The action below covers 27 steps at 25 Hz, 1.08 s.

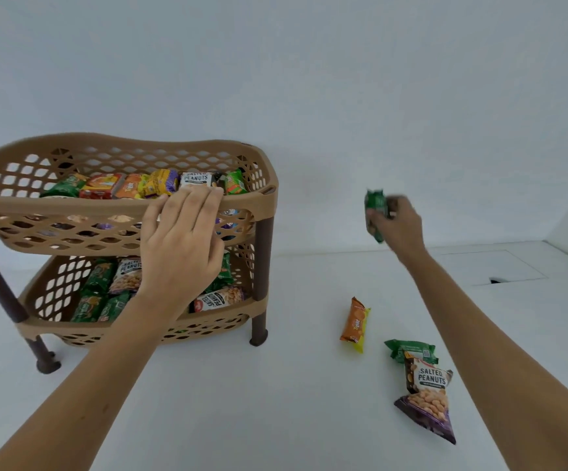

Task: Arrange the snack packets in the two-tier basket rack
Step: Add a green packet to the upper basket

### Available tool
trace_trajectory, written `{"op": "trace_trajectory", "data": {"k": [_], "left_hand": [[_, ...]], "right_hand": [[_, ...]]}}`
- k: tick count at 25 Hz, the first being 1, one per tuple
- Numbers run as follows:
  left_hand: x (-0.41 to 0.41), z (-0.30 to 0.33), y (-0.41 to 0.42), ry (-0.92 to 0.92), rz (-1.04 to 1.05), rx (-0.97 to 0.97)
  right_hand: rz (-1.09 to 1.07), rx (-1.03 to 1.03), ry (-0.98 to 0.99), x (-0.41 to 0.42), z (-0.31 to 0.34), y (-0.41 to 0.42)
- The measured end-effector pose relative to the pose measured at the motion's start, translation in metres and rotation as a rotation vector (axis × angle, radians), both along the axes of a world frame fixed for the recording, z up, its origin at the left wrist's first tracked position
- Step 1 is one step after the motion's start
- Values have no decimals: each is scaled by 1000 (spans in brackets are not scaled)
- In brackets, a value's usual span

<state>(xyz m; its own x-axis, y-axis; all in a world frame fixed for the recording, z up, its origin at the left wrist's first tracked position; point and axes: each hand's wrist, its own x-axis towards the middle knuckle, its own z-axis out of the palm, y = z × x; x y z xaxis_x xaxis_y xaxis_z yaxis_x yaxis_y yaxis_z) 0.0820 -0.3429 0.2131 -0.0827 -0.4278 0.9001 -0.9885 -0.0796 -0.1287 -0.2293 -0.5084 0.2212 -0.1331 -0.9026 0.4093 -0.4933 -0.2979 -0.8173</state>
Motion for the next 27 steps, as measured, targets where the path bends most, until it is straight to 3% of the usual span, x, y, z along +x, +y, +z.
{"op": "trace_trajectory", "data": {"k": [4, 6, 9, 13, 17, 23, 25, 27], "left_hand": [[22, 11, 9, 33, -72, 16], [34, 11, 14, 73, -35, 17], [37, 8, 16, 75, -19, 70], [36, 8, 16, 90, -21, 72], [36, 6, 16, 95, -33, 70], [34, 7, 18, 116, -42, 96], [32, 8, 19, 114, -46, 107], [30, 7, 21, 132, -48, 100]], "right_hand": [[317, -65, -282, 84, 105, 26], [446, -12, -276, 130, 136, 35], [443, 28, 137, 191, 151, 42], [280, 91, 928, 240, 126, 37], [209, 294, 1306, 259, 107, 33], [283, 230, 1418, 254, 105, 36], [265, 98, 1271, 242, 111, 40], [260, -27, 917, 222, 116, 42]]}}
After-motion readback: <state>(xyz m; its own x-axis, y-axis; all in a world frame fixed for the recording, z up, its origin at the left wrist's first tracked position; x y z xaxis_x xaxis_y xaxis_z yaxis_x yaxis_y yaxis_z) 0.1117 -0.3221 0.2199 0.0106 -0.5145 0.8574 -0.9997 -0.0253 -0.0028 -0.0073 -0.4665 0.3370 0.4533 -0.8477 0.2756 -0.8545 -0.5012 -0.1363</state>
